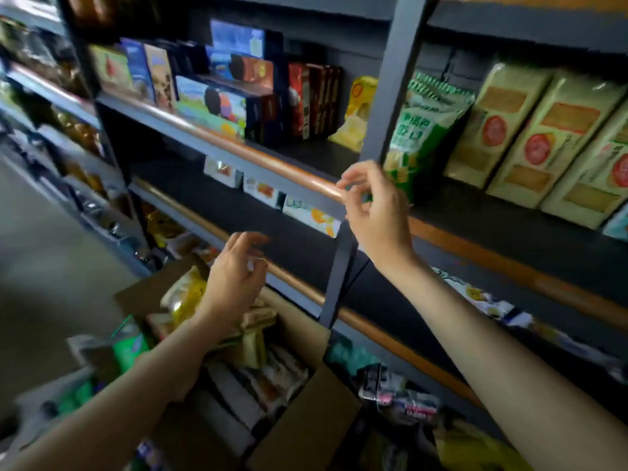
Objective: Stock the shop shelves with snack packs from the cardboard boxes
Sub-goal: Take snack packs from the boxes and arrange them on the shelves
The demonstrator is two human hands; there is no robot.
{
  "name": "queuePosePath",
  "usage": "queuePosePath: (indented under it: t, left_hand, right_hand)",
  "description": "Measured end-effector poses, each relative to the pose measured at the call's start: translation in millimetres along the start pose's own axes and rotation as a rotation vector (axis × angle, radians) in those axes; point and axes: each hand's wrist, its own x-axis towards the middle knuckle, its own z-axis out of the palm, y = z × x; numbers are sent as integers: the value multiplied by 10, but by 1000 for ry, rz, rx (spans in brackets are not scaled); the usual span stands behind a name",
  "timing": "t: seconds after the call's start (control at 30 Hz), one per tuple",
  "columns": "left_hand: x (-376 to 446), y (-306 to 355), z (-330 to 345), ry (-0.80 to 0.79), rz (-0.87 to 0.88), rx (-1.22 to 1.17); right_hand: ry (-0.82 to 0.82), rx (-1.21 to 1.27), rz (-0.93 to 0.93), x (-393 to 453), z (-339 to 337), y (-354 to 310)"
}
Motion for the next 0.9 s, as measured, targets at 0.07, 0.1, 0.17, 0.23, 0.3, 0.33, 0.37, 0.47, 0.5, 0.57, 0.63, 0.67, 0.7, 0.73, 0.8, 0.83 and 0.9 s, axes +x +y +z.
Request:
queuePosePath:
  t: [0.07,0.1,0.17,0.23,0.3,0.33,0.37,0.47,0.5,0.57,0.63,0.67,0.7,0.73,0.8,0.83,0.9]
  left_hand:
    - [-238,-428,-238,78,-251,3]
    - [-357,-616,-359,120,-382,2]
    - [-571,-953,-574,164,-583,47]
    - [-736,-1232,-747,157,-693,94]
    - [-832,-1445,-867,150,-757,125]
    - [-860,-1532,-906,149,-773,147]
    - [-879,-1610,-926,147,-786,174]
    - [-848,-1797,-916,105,-802,237]
    - [-816,-1871,-894,74,-804,241]
    - [-750,-2046,-842,-2,-795,244]
    - [-691,-2188,-801,-86,-784,270]
    - [-662,-2244,-788,-116,-783,292]
    - [-630,-2288,-780,-137,-785,313]
    - [-596,-2324,-770,-156,-784,331]
    - [-540,-2398,-757,-194,-781,338]
    - [-529,-2438,-756,-208,-783,328]
    - [-524,-2507,-752,-203,-822,297]
  right_hand:
    - [-239,-17,45,-280,426,-46]
    - [-374,-34,90,-427,640,-26]
    - [-655,-54,200,-702,1026,39]
    - [-901,-88,250,-931,1338,139]
    - [-1075,-135,276,-1071,1606,257]
    - [-1117,-146,298,-1108,1752,326]
    - [-1132,-145,338,-1126,1908,390]
    - [-1095,-65,554,-1090,2443,571]
    - [-1082,-24,629,-1069,2631,630]
    - [-1050,34,718,-1038,3007,768]
    - [-1018,57,760,-1029,3356,927]
    - [-1000,66,783,-1037,3519,1006]
    - [-987,66,807,-1044,3661,1071]
    - [-978,61,823,-1052,3779,1129]
    - [-989,43,835,-1073,3950,1228]
    - [-992,39,826,-1098,3992,1251]
    - [-934,31,791,-1152,4003,1261]
